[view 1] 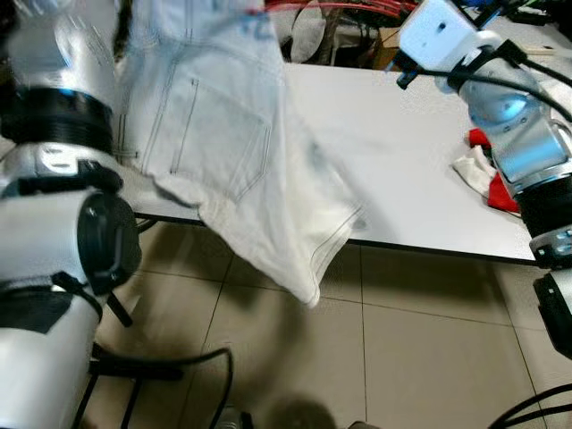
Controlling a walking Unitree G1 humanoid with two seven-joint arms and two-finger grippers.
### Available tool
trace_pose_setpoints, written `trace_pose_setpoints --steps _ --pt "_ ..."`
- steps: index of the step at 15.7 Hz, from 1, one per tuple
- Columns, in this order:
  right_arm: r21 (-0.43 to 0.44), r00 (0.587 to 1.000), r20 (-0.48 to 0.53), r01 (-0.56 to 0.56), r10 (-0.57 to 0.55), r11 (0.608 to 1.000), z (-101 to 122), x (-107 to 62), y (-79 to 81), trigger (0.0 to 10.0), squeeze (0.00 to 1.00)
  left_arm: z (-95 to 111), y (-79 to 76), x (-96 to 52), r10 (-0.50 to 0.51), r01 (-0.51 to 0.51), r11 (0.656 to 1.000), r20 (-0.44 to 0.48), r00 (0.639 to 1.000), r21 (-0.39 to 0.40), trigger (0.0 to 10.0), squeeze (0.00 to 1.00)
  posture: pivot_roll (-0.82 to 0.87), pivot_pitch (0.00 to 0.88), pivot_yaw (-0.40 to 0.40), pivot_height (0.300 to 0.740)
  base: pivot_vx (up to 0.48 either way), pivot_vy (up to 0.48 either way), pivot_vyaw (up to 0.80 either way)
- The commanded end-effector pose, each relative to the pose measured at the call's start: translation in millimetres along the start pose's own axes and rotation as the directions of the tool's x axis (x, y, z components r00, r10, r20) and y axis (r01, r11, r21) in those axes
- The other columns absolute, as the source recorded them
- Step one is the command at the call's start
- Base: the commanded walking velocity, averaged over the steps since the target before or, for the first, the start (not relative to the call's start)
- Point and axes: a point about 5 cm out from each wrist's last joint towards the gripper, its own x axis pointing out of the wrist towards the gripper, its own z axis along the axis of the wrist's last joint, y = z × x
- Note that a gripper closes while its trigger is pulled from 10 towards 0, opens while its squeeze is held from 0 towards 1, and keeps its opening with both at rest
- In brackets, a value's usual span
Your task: Hang hanger
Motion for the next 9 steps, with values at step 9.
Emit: trace_pose_setpoints --steps 9 --pt "0.407 0.921 0.144 -0.387 0.361 0.827 -20.0 -73.3 65.7 10.0 0.0 -123.5 -43.3 -46.3 -0.078 0.09 0.996 -0.345 0.936 0.018 10.0 0.0 -0.07 0.0 0.027 0.74 0.176 0.0 0.0"
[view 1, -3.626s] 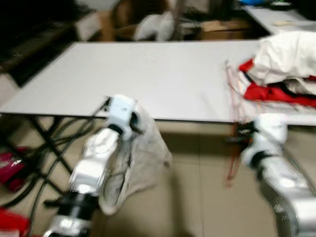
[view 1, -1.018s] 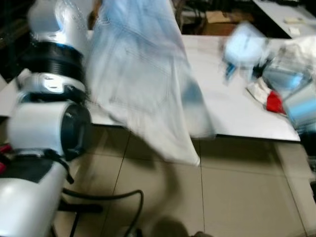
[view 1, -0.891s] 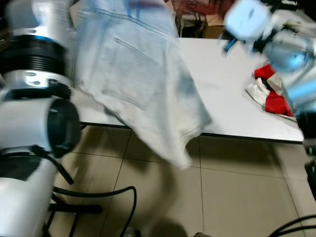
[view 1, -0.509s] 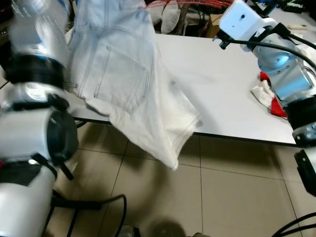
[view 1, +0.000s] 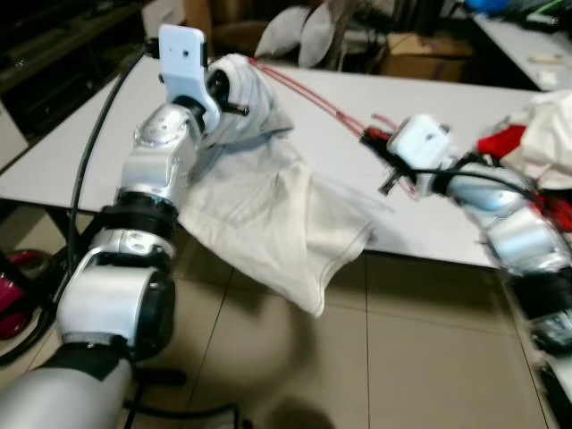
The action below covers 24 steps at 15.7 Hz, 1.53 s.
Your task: Hang hanger
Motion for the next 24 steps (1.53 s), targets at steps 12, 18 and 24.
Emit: trace_pose_setpoints --steps 12,18,24 --pt "0.019 0.862 -0.438 0.294 -0.256 0.956 -33.4 -111.1 -34.3 10.0 0.0 133.2 -36.6 43.6 0.007 0.017 0.995 0.232 0.973 -0.102 10.0 0.0 -0.1 0.0 0.055 0.74 0.25 0.0 0.0" --pt "0.027 0.874 -0.366 0.354 -0.32 0.935 -22.5 -101.7 -29.6 10.0 0.0 166.1 -11.7 33.4 0.056 -0.009 0.992 0.377 0.925 -0.124 10.0 0.0 -0.1 0.0 0.055 0.74 0.0 0.0 0.0" --pt "0.122 0.934 -0.311 0.225 -0.178 0.967 -17.5 -77.1 10.9 10.0 0.0 -61.1 -11.8 -5.5 0.064 -0.074 0.996 -0.17 0.983 -0.052 10.0 0.0 -0.09 0.0 0.027 0.74 0.432 0.0 0.0"
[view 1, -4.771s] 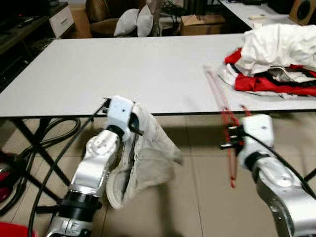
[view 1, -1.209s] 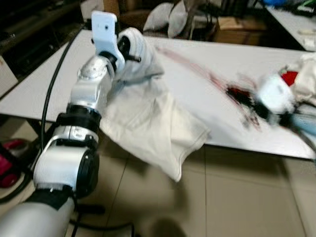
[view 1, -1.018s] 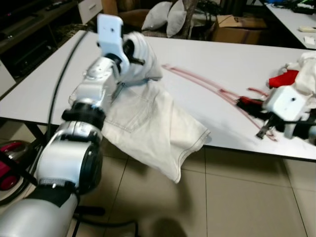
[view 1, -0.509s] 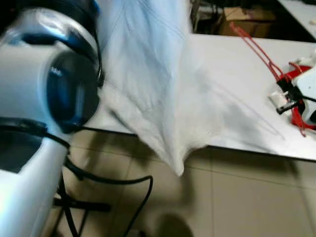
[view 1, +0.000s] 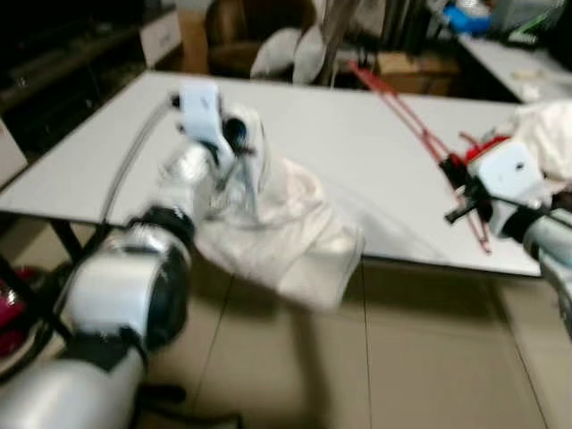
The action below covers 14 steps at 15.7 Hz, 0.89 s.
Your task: Hang hanger
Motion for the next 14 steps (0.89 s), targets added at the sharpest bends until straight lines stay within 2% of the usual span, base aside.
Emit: trace_pose_setpoints --steps 1,3,8,9,10,11,12,13,14 --pt "0.01 0.999 -0.03 -0.017 0.018 1.0 -5.5 -0.2 5.9 10.0 0.0 2.9 -7.2 1.4 -0.025 0.025 1.0 0.024 0.999 0.004 10.0 0.0 -0.09 0.0 0.027 0.74 0.386 0.0 0.0" --pt "0.024 0.999 -0.025 -0.023 0.024 0.999 -4.7 -1.4 8.7 10.0 0.0 3.9 -15.6 1.8 -0.064 0.063 0.998 0.046 0.997 0.03 10.0 0.0 -0.09 0.0 0.031 0.74 0.381 0.0 0.0" --pt "0.028 0.999 -0.029 -0.023 0.024 0.999 -5.2 -4.5 11.4 10.0 0.0 15.9 -25.4 7.1 -0.068 0.069 0.998 0.065 0.996 -0.008 10.0 0.0 -0.1 0.0 0.044 0.74 0.379 0.0 0.0" --pt "0.034 0.999 -0.034 -0.013 0.014 0.999 -6.1 -4.6 10.6 10.0 0.0 44.4 -39.9 16.0 -0.096 0.098 0.995 0.11 0.989 -0.018 10.0 0.0 -0.1 0.0 0.038 0.74 0.379 0.0 0.0" --pt "0.032 0.999 -0.035 -0.009 0.01 0.999 -5.7 -4.0 9.7 10.0 0.0 67.0 -47.2 20.2 -0.111 0.115 0.993 0.152 0.982 -0.019 10.0 0.0 -0.1 0.0 0.033 0.74 0.375 0.0 0.0" --pt "0.019 0.999 -0.031 -0.008 0.009 1.0 -3.6 -3.0 8.2 10.0 0.0 128.8 -55.0 22.7 -0.118 0.133 0.991 0.298 0.947 -0.03 10.0 0.0 -0.11 0.0 0.04 0.74 0.375 0.0 0.0" --pt "-0.001 1.0 -0.029 -0.006 0.006 1.0 -2.2 -3.2 6.3 10.0 0.0 186.2 -57.4 15.7 -0.106 0.144 0.988 0.445 0.889 -0.052 10.0 0.0 -0.11 0.0 0.048 0.74 0.349 0.0 0.0" --pt "-0.002 1.0 -0.027 0.006 -0.006 1.0 -0.4 -5.1 2.6 10.0 0.0 245.5 -51.7 -1.6 -0.074 0.18 0.977 0.602 0.795 -0.118 10.0 0.0 -0.12 0.0 0.055 0.74 0.285 0.0 0.0" --pt "-0.001 1.0 -0.027 0.011 -0.011 1.0 0.0 -6.2 1.2 10.0 0.0 268.7 -47.1 -11.7 -0.058 0.197 0.971 0.665 0.745 -0.135 10.0 0.0 -0.12 0.0 0.058 0.74 0.247 0.0 0.0"
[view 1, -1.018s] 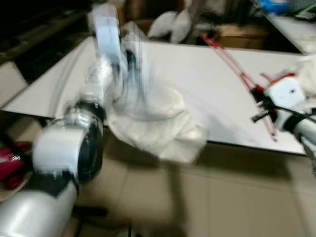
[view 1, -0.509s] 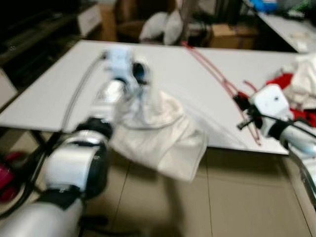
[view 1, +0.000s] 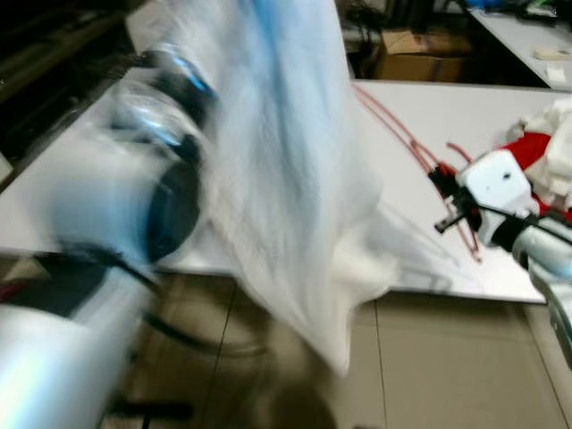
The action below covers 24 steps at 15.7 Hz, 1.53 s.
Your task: Hang hanger
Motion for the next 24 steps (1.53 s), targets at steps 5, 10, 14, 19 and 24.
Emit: trace_pose_setpoints --steps 5,10,14,19,24 --pt "-0.008 1.0 -0.006 -0.008 0.008 1.0 0.6 -2.5 2.3 10.0 0.0 -117.7 53.5 -74.5 0.092 -0.017 0.975 -0.334 0.938 0.22 10.0 0.0 -0.11 0.0 0.039 0.74 0.0 0.0 0.0" --pt "-0.001 0.999 -0.001 -0.035 0.035 0.999 2.1 -1.9 5.9 10.0 0.0 -223.3 110.0 -235.6 0.194 0.251 0.887 -0.806 0.56 0.387 10.0 0.0 -0.1 0.0 0.024 0.74 0.0 0.0 0.0" --pt "0.01 0.999 -0.007 -0.052 0.052 0.999 -0.5 0.2 12.5 10.0 0.0 -193.3 122.6 -218.7 0.068 0.229 0.939 -0.792 0.606 0.256 10.0 1.0 -0.08 0.0 0.026 0.74 0.0 0.0 0.0" --pt "0.088 0.999 -0.034 0.038 -0.035 0.995 -8.1 -7.5 4.7 10.0 0.0 -88.5 174.3 -165.5 0.214 -0.1 0.96 -0.451 0.867 0.263 10.0 1.0 -0.08 0.0 0.045 0.74 0.0 0.0 0.0" --pt "0.321 0.988 -0.094 0.146 -0.122 0.936 -15.3 -21.8 21.7 10.0 0.0 -114.8 118.9 -193.9 0.048 0.096 0.968 -0.546 0.836 0.232 10.0 0.0 -0.09 0.0 0.053 0.74 0.0 0.0 0.0"
